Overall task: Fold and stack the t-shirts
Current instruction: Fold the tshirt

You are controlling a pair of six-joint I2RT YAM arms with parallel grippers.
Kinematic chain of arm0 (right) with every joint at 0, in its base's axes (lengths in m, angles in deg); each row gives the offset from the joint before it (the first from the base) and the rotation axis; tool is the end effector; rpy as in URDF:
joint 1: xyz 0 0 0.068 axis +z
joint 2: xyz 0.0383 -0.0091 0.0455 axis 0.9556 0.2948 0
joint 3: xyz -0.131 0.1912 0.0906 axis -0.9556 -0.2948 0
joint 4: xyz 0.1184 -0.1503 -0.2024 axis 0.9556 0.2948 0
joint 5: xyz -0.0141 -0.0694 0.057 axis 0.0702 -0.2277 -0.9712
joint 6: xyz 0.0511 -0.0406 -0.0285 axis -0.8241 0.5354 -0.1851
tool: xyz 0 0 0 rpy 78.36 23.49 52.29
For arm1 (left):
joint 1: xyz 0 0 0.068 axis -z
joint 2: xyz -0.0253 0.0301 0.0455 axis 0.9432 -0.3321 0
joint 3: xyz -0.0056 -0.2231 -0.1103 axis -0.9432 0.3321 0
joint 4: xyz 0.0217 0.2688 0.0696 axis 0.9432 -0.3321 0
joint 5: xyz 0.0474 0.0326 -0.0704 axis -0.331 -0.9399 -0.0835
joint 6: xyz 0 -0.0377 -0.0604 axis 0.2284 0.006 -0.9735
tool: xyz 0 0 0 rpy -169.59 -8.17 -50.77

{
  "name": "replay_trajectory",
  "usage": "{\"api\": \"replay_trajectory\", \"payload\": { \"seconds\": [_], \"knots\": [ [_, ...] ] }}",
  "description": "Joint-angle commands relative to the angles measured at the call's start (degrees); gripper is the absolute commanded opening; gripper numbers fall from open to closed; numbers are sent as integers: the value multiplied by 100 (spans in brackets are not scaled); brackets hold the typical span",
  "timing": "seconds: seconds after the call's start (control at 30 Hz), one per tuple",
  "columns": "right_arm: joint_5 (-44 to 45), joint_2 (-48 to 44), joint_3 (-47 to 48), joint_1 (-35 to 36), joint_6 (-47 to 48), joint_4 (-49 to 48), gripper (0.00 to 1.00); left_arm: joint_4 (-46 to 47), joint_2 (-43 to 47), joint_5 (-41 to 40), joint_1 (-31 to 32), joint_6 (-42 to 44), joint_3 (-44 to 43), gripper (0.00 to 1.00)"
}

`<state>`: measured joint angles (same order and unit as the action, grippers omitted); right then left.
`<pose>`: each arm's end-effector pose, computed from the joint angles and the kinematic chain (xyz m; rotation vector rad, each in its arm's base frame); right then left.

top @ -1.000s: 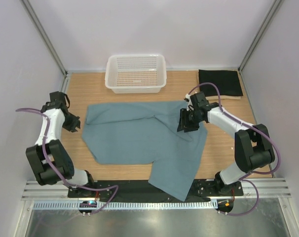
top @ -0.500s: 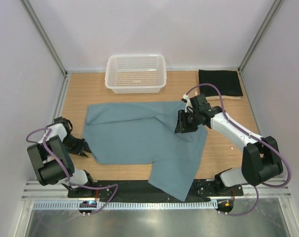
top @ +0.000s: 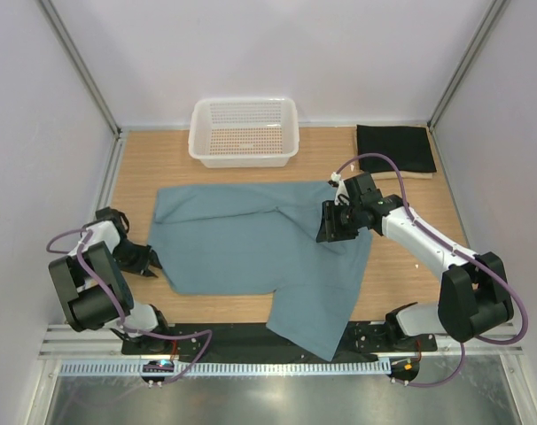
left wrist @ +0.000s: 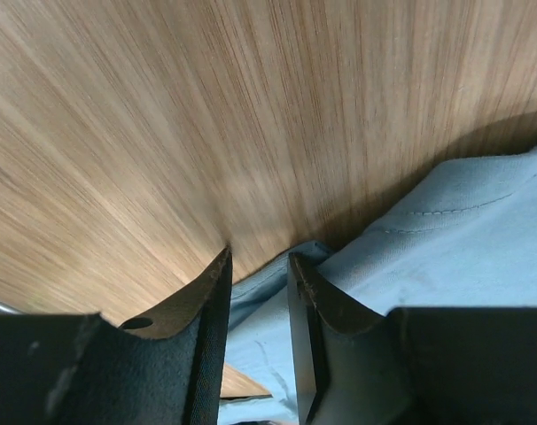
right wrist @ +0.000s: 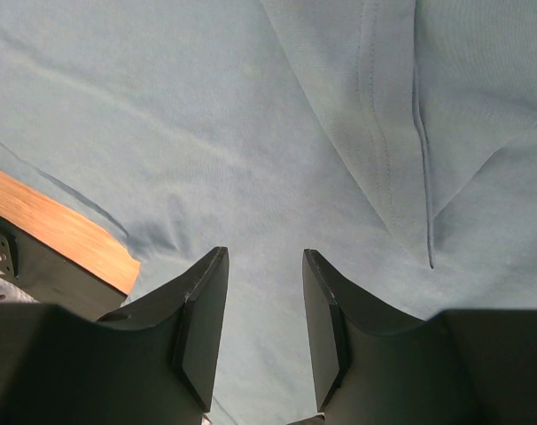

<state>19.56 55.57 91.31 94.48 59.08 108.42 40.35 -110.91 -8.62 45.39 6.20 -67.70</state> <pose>0.2712 0.1285 0.1767 -0.2623 2.6470 0.6686 0.2141 0.0966 0.0910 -1.9831 2.4125 -0.1107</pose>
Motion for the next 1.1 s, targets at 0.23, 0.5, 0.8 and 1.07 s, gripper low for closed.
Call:
{"api": "replay_trajectory", "payload": {
  "seconds": [0.23,0.5,0.8,1.07],
  "knots": [
    [-93,-50,86,8,65,-129,44,144,66,-175,-10,315,-309,32],
    [-172,3,112,-1,65,-155,42,327,-398,-265,34,368,-230,31],
    [-145,-59,77,17,83,-155,42,110,-443,-1007,236,342,-370,0],
    [-119,-85,33,8,109,-155,41,-685,863,-1209,262,121,-548,0]
  ]
}}
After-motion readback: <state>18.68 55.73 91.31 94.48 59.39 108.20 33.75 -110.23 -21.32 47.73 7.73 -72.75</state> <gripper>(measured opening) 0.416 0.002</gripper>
